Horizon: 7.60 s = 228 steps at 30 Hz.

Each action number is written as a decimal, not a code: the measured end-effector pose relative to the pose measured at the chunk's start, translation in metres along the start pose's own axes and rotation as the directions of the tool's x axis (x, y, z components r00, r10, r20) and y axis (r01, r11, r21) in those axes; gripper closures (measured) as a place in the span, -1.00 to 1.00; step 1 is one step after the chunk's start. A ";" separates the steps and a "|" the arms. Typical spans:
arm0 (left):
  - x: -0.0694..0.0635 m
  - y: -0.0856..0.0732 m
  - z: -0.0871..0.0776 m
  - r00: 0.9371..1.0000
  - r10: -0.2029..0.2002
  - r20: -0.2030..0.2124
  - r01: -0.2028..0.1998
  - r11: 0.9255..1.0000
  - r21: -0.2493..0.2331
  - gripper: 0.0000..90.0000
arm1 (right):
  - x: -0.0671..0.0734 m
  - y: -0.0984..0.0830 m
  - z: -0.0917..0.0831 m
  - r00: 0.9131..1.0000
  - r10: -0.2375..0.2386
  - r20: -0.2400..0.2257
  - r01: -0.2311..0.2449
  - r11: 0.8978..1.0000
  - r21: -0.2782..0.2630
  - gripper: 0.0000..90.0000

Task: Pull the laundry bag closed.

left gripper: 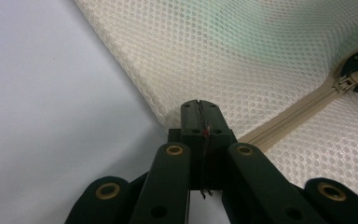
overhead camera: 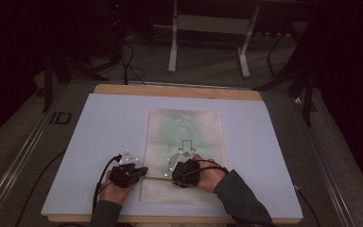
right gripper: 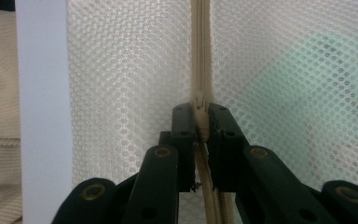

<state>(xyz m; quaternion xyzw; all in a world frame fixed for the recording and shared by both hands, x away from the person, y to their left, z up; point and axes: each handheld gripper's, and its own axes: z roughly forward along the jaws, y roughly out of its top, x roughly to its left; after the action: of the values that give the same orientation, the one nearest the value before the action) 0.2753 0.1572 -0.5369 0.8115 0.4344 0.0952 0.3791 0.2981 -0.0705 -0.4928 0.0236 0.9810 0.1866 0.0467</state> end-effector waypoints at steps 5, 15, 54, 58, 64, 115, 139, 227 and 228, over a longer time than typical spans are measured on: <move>0.000 0.000 0.000 1.000 0.000 0.000 0.000 1.000 0.000 0.99 | -0.001 -0.003 -0.003 1.000 0.005 -0.001 -0.005 1.000 -0.001 0.83; 0.000 0.000 0.000 1.000 -0.001 0.001 0.001 1.000 0.000 0.99 | -0.001 -0.006 -0.005 1.000 0.007 0.007 -0.007 1.000 -0.010 0.83; 0.001 0.000 0.000 1.000 -0.005 0.003 0.006 1.000 -0.002 0.99 | 0.001 -0.028 -0.024 0.999 0.040 0.020 -0.040 0.999 -0.031 0.83; 0.001 -0.001 0.000 1.000 -0.006 0.003 0.006 1.000 -0.003 0.99 | 0.002 -0.031 -0.025 0.999 0.044 0.020 -0.044 0.998 -0.038 0.83; 0.000 -0.001 0.000 1.000 -0.005 0.002 0.005 1.000 -0.005 0.99 | 0.002 -0.035 -0.024 0.999 0.048 0.019 -0.047 0.998 -0.037 0.83; 0.000 -0.001 0.000 1.000 -0.004 -0.002 0.004 1.000 -0.005 0.98 | -0.001 -0.070 -0.042 0.995 0.096 0.034 -0.094 0.994 -0.055 0.83; -0.001 -0.001 0.000 1.000 -0.004 -0.003 0.004 1.000 -0.006 0.99 | -0.001 -0.094 -0.047 0.990 0.138 0.040 -0.137 0.990 -0.047 0.83; -0.004 -0.001 0.000 1.000 0.007 -0.020 -0.007 1.000 -0.012 0.94 | 0.000 -0.175 -0.064 0.935 0.354 0.018 -0.348 0.927 -0.141 0.55; -0.003 -0.001 0.000 1.000 0.005 -0.012 -0.005 1.000 -0.012 0.94 | 0.001 -0.176 -0.064 0.931 0.364 0.017 -0.357 0.922 -0.151 0.51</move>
<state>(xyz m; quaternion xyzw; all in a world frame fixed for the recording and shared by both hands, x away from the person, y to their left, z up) 0.2722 0.1551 -0.5370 0.8098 0.4339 0.1036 0.3810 0.2859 -0.2570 -0.4978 0.2042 0.9424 0.2624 0.0351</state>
